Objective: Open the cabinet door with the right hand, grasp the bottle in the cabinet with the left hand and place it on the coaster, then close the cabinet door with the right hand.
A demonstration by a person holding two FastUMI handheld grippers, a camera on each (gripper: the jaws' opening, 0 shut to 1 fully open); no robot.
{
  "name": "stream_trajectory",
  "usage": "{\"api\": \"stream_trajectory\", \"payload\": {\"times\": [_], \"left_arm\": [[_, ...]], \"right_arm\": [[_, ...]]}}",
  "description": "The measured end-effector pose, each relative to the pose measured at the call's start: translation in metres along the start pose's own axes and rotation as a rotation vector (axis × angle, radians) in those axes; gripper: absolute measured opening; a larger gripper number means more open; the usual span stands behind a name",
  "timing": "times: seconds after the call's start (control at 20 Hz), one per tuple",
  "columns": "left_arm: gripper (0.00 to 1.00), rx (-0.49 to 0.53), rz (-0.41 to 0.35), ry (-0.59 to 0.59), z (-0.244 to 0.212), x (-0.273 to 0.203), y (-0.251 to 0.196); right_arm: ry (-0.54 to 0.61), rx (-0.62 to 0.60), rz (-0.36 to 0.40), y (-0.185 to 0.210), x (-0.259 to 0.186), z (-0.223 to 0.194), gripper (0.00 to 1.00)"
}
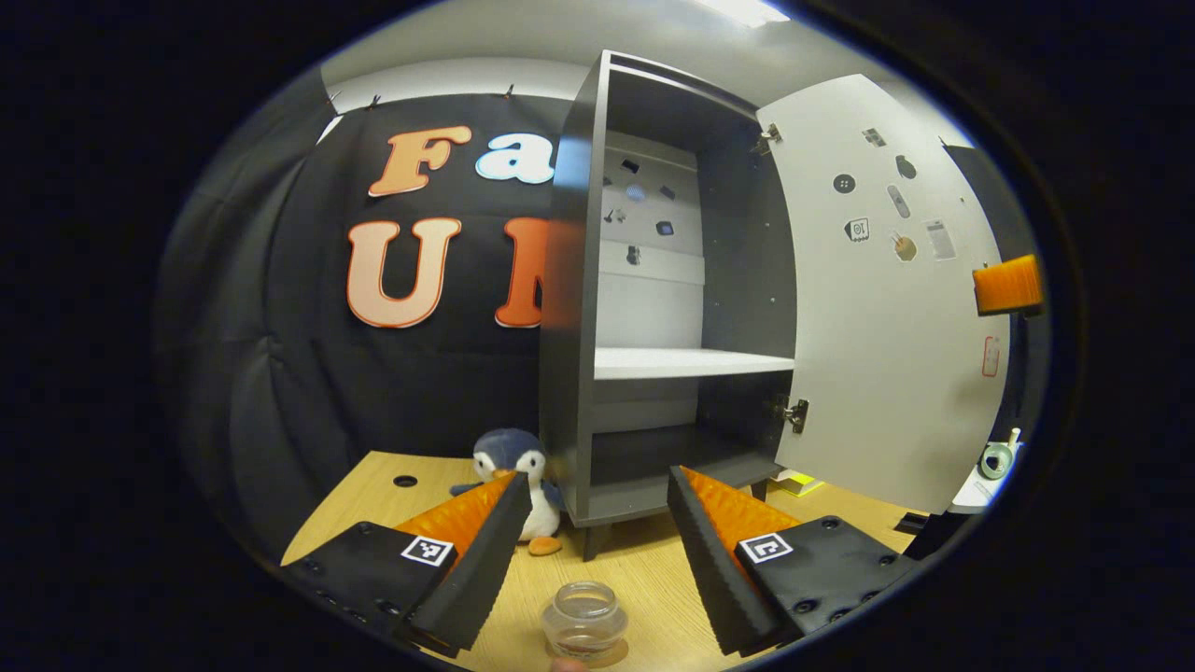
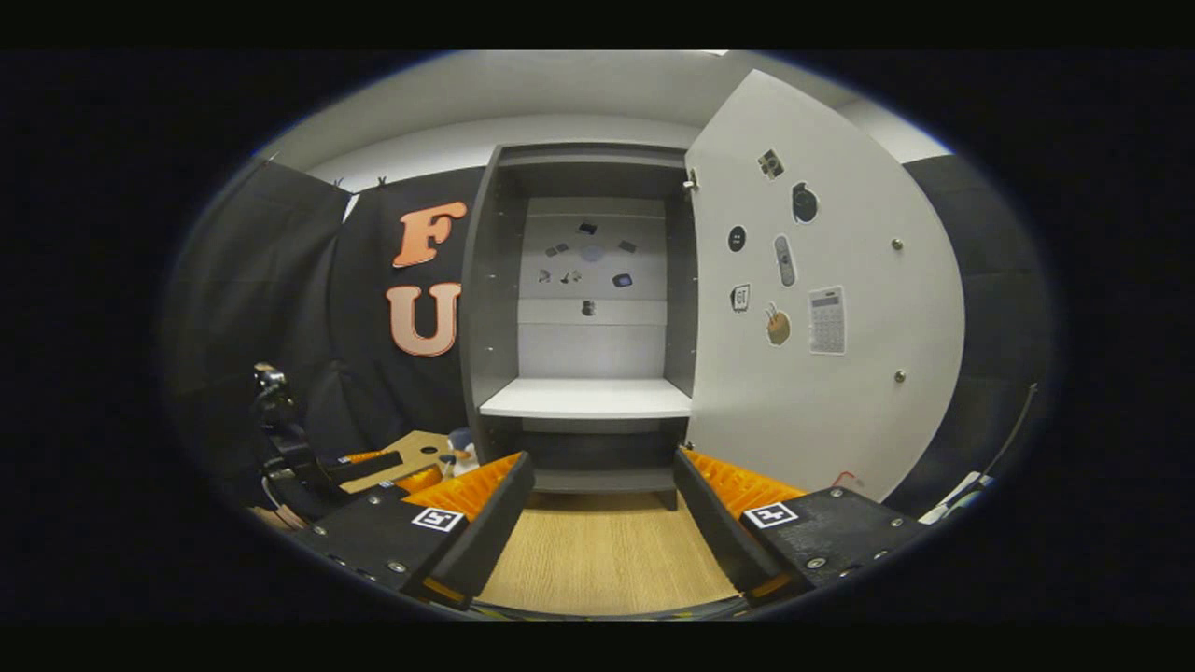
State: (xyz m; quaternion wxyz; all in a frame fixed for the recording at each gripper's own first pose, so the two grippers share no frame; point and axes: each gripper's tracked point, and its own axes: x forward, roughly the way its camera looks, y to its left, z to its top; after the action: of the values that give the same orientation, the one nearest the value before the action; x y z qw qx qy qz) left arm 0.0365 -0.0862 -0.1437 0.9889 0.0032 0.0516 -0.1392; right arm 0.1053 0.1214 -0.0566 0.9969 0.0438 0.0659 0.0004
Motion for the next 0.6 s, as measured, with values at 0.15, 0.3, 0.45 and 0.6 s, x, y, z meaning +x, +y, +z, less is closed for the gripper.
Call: {"api": "stream_trajectory", "payload": {"times": [0.15, 0.3, 0.45, 0.6], "left_arm": [[0.95, 0.005, -0.007, 0.006, 0.025, -0.003, -0.008], [0.94, -0.002, -0.009, -0.006, 0.052, -0.006, -0.015], [0.95, -0.012, 0.018, 0.009, 0.067, -0.007, -0.015], [0.97, -0.027, 0.060, 0.012, 0.080, -0.007, -0.009]], "right_arm": [[0.009, -0.020, -0.023, -0.014, -0.009, 0.007, 0.94], [0.018, -0.011, -0.057, -0.034, -0.023, 0.017, 0.94], [0.023, 0.004, -0.070, -0.050, -0.041, 0.028, 0.99], [0.021, -0.011, -0.116, -0.077, -0.060, 0.040, 0.94]]}}
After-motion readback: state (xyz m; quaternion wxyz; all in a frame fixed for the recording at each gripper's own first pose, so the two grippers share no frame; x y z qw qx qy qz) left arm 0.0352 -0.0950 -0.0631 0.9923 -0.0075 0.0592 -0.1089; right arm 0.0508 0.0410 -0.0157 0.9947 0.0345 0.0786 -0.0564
